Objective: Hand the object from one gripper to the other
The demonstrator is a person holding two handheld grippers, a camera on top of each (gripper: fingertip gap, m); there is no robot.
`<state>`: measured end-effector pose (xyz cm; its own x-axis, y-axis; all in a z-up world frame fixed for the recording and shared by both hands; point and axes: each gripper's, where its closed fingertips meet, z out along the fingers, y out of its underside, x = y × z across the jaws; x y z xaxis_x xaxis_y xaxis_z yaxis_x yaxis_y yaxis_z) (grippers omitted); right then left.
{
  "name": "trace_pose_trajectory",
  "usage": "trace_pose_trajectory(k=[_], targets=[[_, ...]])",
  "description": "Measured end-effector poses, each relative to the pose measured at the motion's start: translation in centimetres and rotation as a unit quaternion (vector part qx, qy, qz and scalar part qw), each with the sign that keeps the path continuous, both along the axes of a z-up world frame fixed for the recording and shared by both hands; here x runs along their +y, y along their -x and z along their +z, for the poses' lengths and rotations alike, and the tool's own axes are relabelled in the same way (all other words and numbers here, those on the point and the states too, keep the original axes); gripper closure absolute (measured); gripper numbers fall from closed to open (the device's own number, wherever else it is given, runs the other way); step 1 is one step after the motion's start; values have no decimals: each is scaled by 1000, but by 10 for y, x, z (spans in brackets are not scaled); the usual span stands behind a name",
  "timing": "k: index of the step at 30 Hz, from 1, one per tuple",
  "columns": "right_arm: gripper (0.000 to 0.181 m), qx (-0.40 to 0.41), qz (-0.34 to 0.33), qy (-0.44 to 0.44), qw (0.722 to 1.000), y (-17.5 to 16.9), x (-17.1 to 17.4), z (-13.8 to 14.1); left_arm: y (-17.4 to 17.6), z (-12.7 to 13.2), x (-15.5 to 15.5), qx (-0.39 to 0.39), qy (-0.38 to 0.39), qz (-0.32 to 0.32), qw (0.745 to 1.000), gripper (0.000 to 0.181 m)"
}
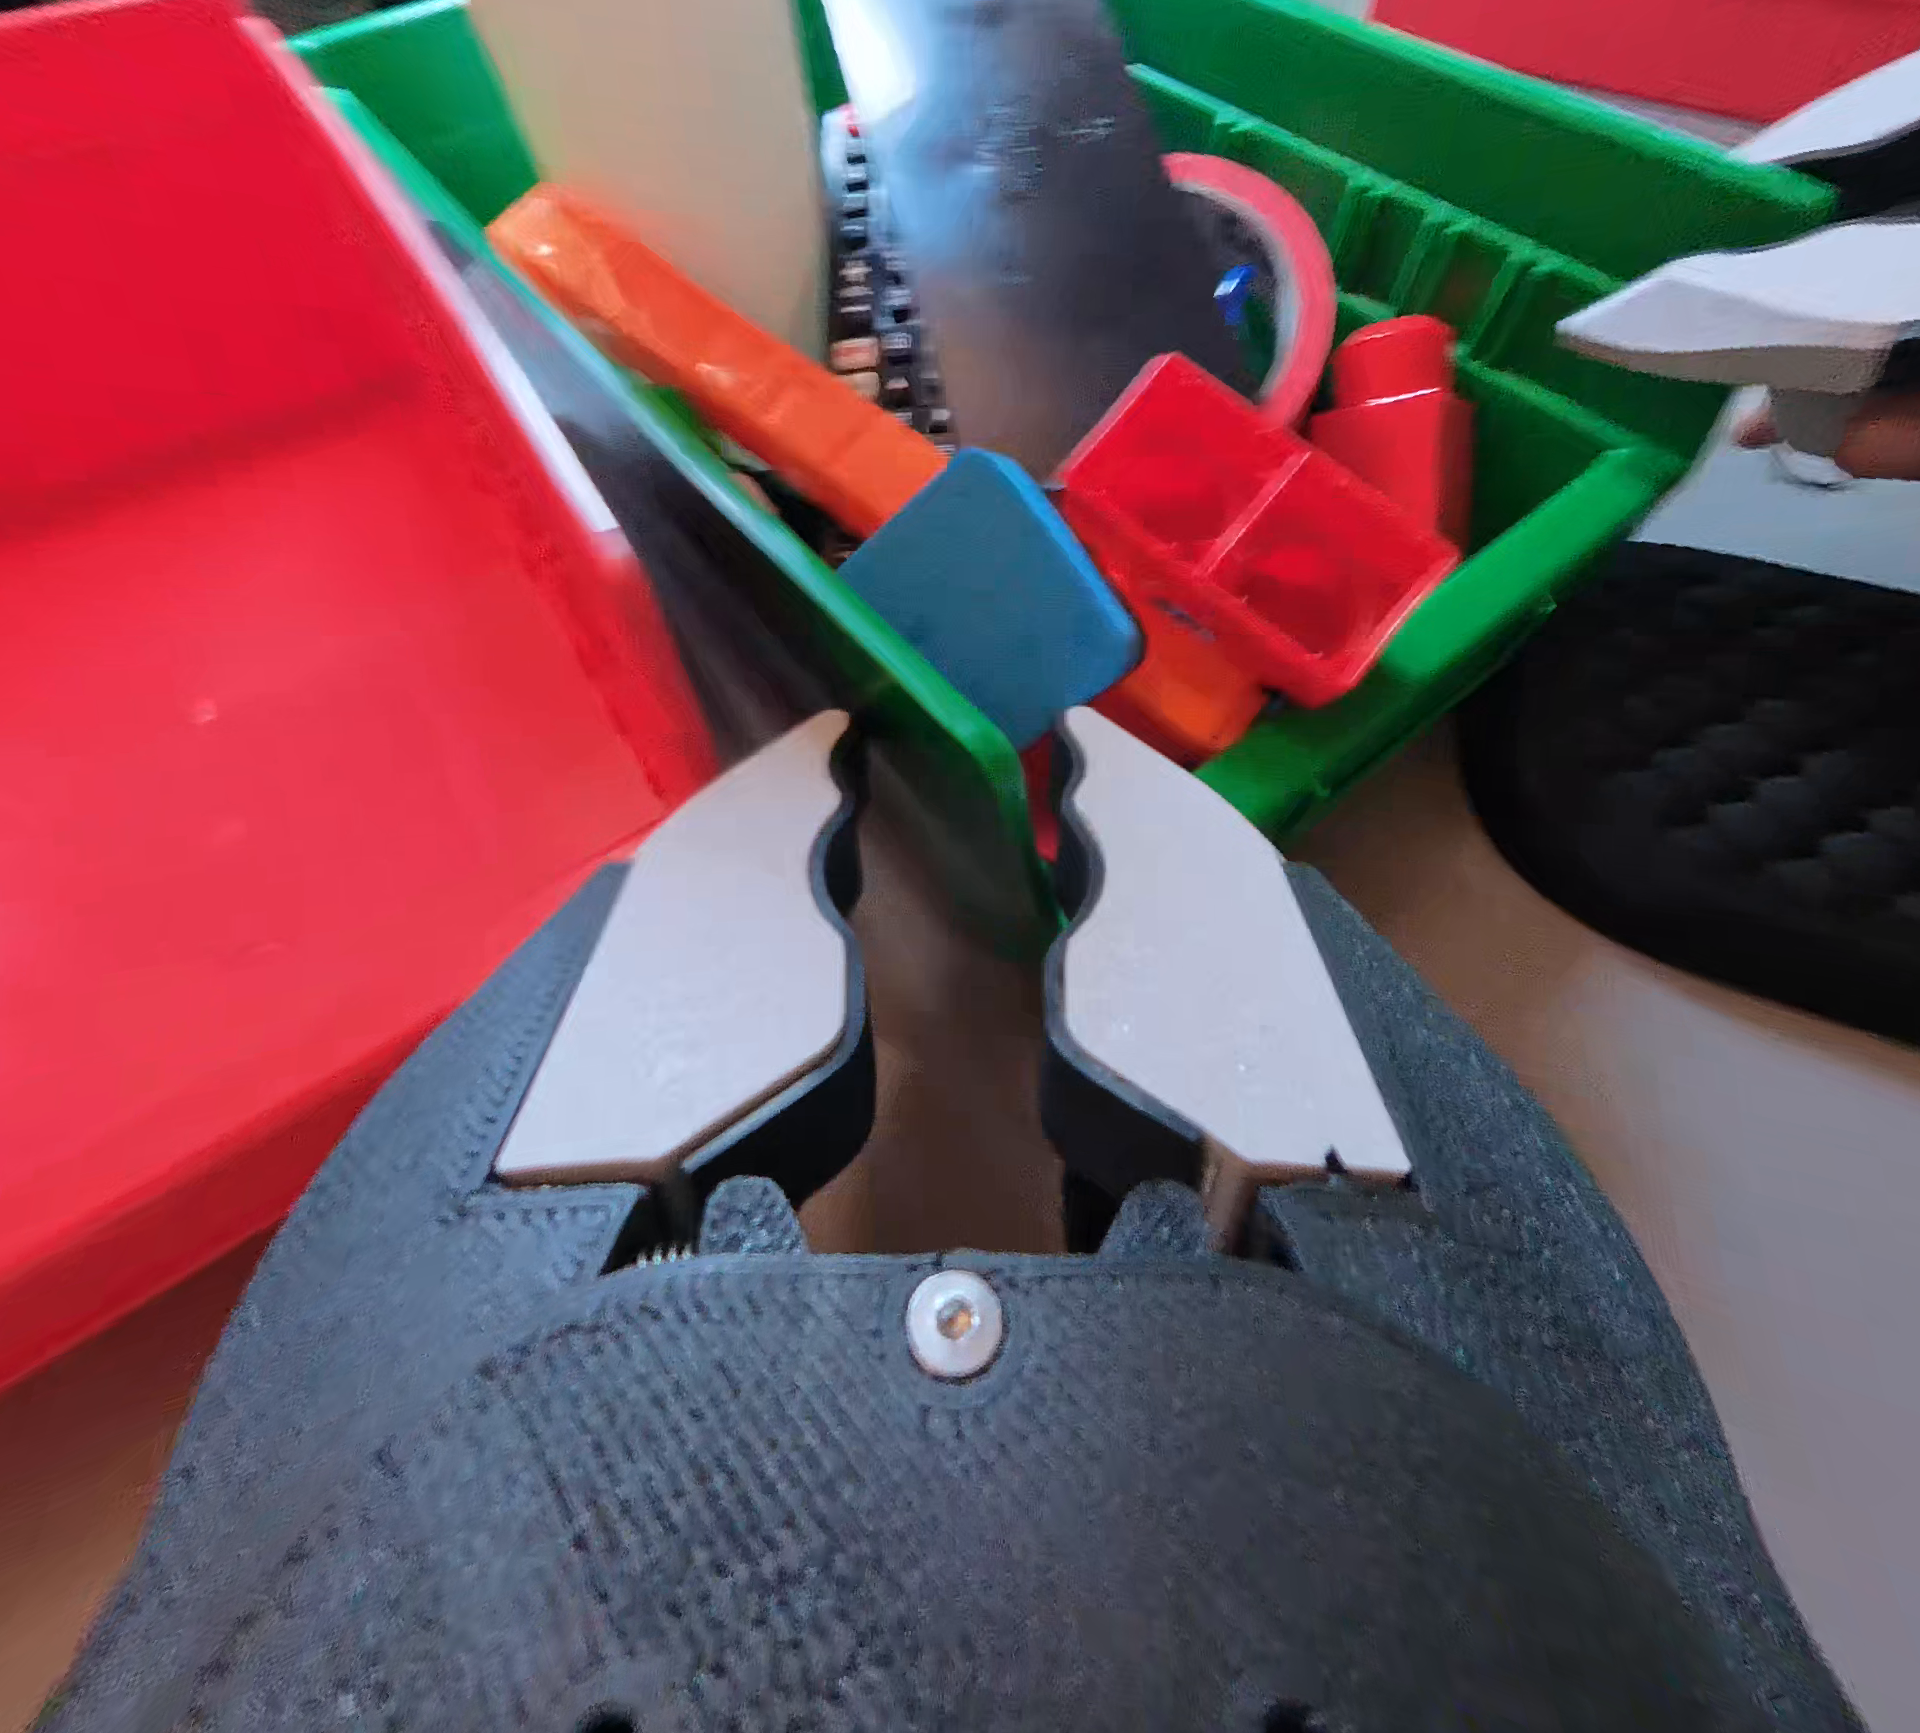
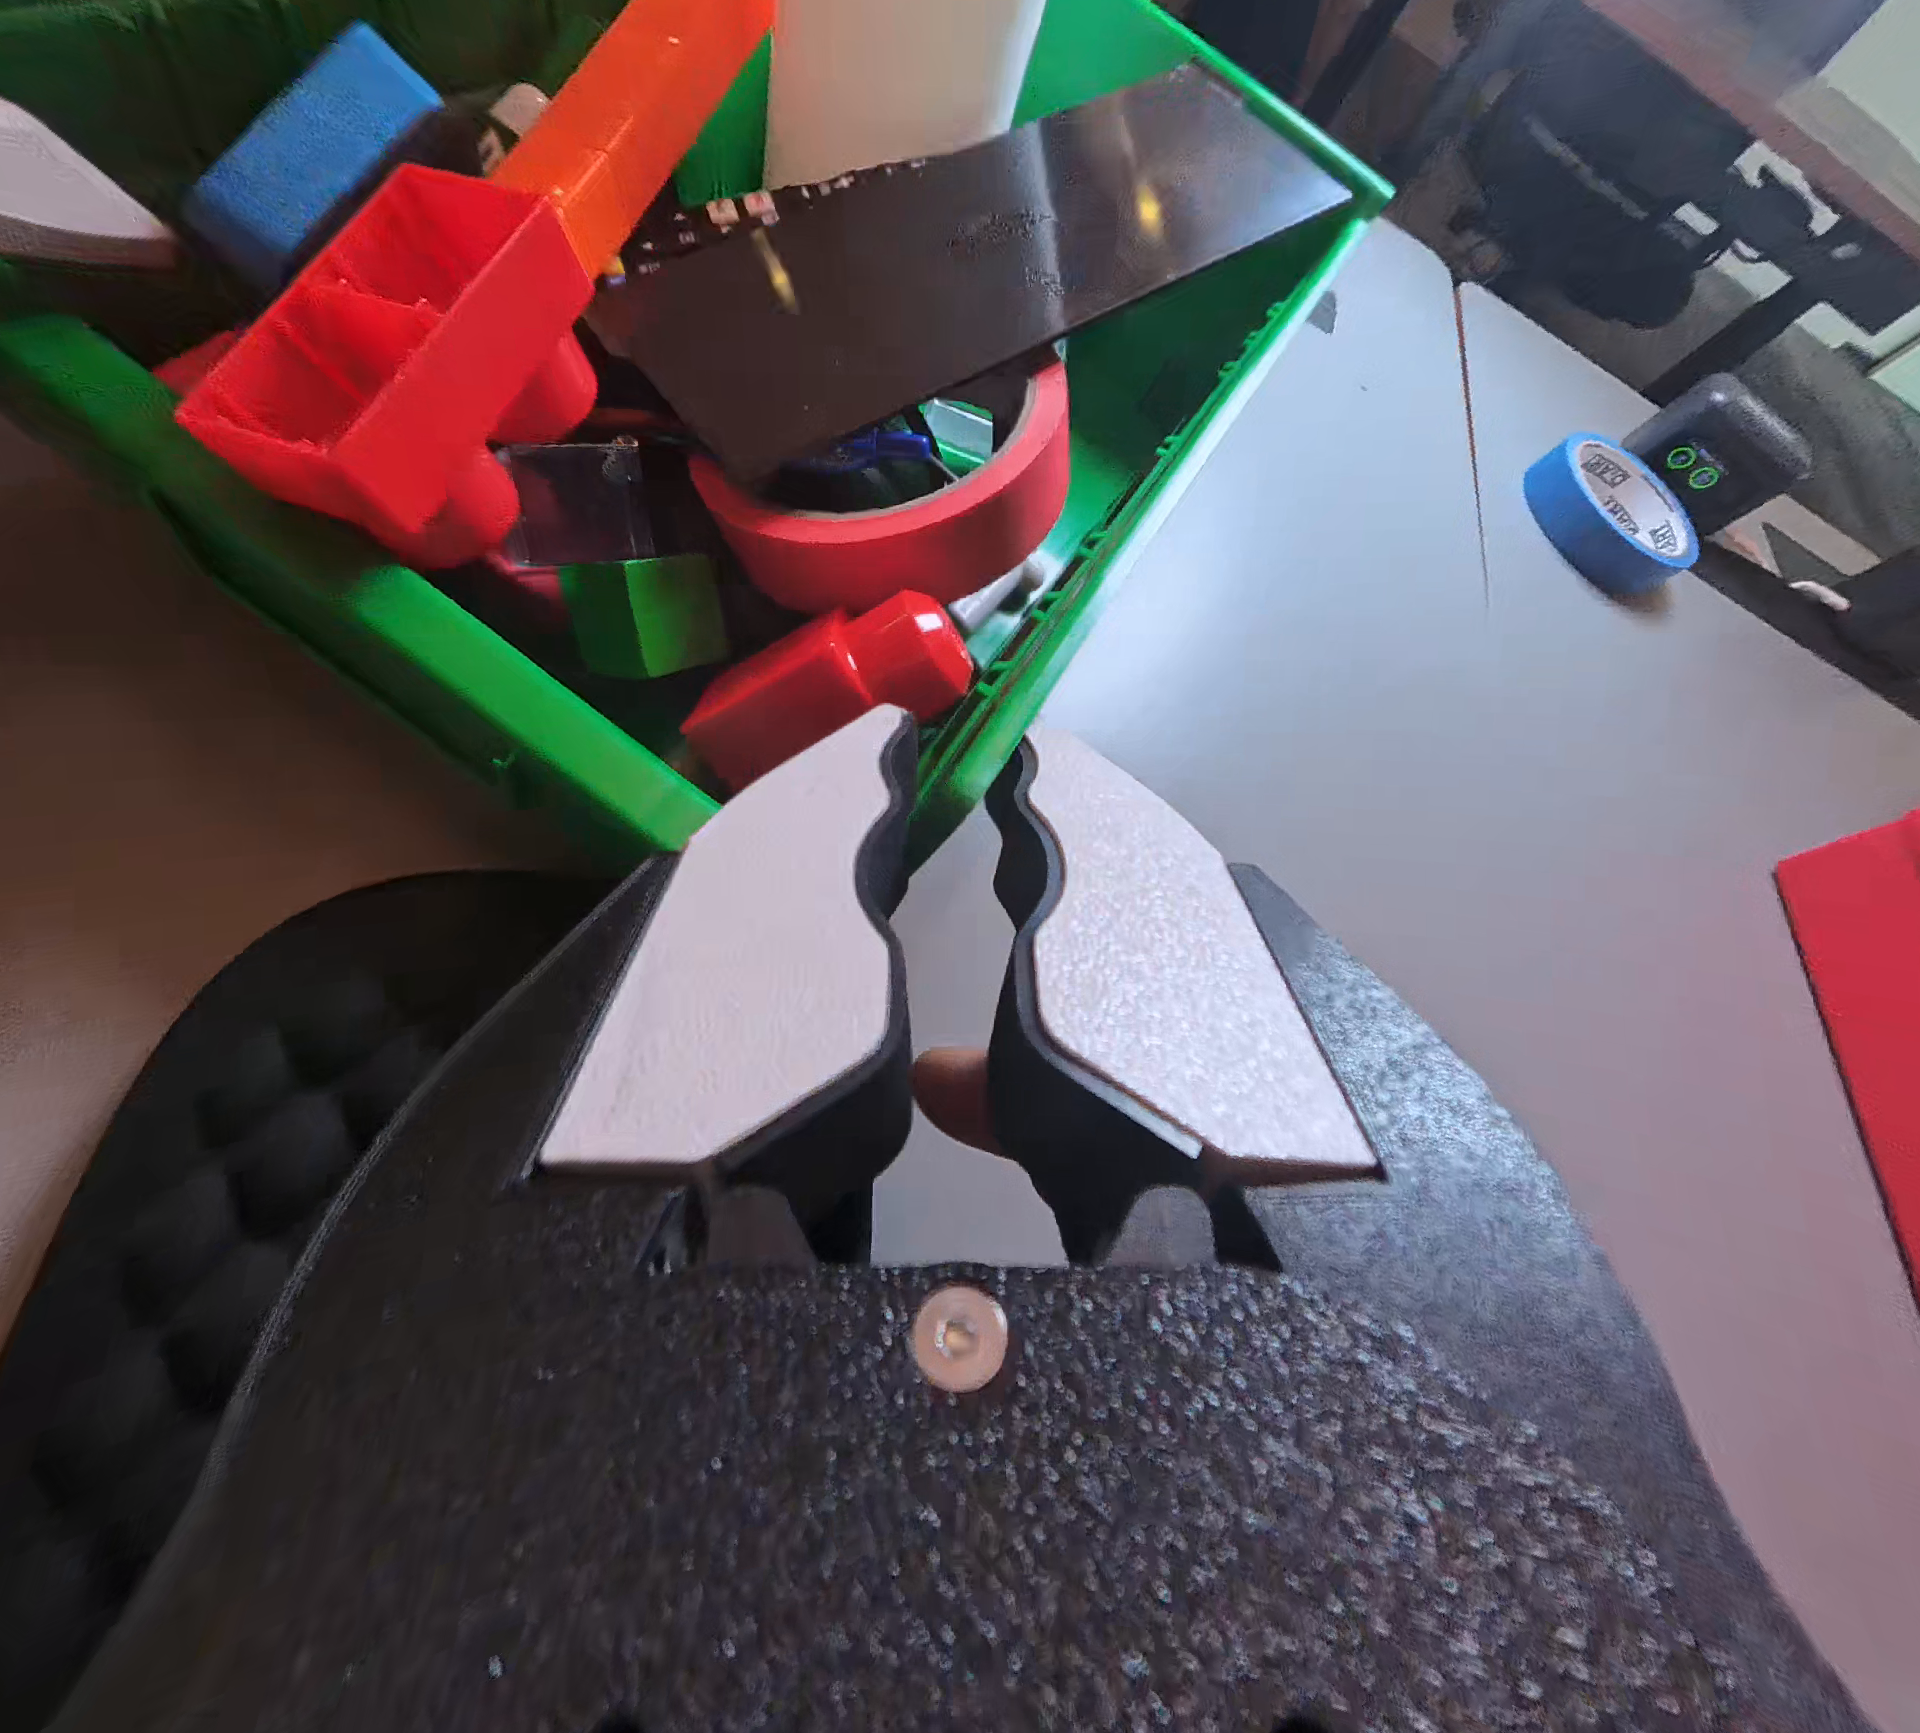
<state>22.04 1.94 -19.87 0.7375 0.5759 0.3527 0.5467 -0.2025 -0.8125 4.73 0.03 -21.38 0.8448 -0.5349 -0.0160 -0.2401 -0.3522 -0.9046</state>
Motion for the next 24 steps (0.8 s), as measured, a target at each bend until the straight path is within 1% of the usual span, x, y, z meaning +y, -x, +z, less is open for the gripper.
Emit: trace_pose_trajectory(k=[2,5,8,13,19,22,24], targets=[[169,30,7,-7,999,7,-10,6,6,5,-6,20,-22,-6,1000,152],[170,61,-1,-30,998,7,-14,16,8,19,-12,21,-48,-9,999,157],[171,73,-6,-48,996,5,-17,29,7,35,-15,39,-77,-15,996,162],[172,76,-4,-86,993,3,-24,60,5,57,-21,36,-104,-25,994,165],[172,77,-1,-146,986,10,-40,96,11,86,-34,29,-159,-21,987,166],[172,93,20,-167,981,21,-52,120,22,109,-47,30,-180,-16,983,165],[171,105,42,-182,977,35,-61,137,35,125,-57,40,-193,-6,980,166]])
